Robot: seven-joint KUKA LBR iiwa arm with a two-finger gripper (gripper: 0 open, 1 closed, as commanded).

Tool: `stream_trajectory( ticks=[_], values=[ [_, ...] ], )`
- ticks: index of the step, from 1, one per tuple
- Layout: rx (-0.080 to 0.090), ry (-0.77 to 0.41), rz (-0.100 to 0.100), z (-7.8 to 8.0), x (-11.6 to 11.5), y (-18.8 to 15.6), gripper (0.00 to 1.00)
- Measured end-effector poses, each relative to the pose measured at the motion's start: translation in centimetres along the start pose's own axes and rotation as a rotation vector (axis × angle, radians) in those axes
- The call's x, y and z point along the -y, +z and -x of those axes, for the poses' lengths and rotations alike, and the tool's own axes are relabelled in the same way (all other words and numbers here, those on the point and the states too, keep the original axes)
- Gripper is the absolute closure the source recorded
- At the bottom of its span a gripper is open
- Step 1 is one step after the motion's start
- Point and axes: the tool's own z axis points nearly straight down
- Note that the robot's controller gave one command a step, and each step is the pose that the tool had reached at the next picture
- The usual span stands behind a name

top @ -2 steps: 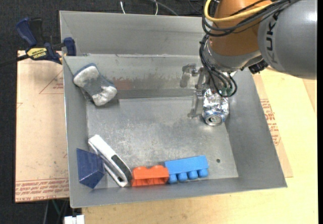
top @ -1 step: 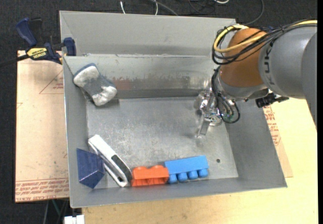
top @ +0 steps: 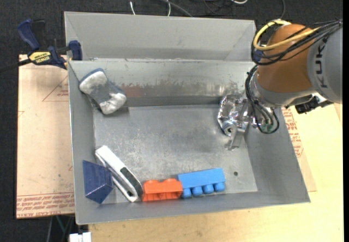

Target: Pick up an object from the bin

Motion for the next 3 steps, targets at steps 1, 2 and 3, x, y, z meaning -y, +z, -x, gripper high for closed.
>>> stream_trajectory(
  ticks=[1, 2, 3],
  values=[
    [-0.015, -0.034, -0.004, 7.0, 7.3, 6.3, 0.00],
    [0.013, -0.185, -0.002, 7.3, 7.3, 8.5, 0.00],
    [-0.012, 0.291, -0.007, 6.2, 7.3, 9.0, 1.00]
  ],
)
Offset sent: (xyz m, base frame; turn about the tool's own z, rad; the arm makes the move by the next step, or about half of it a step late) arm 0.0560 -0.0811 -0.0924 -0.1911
